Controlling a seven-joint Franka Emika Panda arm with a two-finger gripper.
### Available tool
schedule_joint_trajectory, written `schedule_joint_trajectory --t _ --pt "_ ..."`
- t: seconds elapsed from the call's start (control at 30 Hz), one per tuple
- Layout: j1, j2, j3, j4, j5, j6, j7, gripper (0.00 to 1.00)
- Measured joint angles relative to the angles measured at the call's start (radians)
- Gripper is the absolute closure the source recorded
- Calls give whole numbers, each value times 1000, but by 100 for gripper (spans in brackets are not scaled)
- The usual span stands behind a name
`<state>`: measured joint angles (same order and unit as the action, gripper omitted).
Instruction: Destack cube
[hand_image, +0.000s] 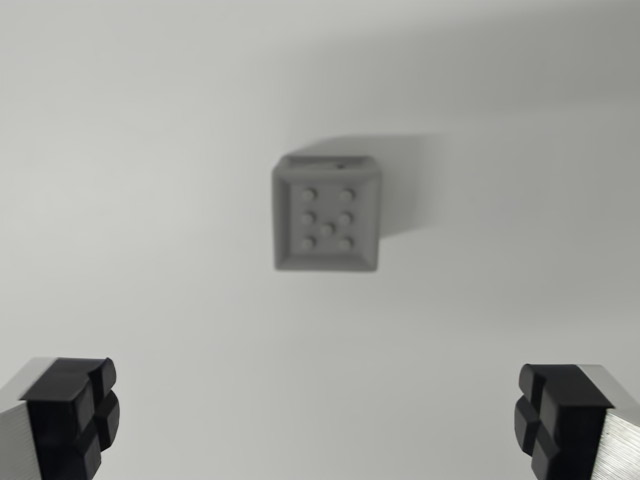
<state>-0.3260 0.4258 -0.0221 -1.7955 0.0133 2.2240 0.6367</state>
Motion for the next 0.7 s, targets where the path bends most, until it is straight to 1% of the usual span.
schedule_joint_trajectory --t 0.27,0.7 --pt "0 -41 0 29 0 -70 0 0" --pt "0 -82 -1 76 -1 -158 0 0"
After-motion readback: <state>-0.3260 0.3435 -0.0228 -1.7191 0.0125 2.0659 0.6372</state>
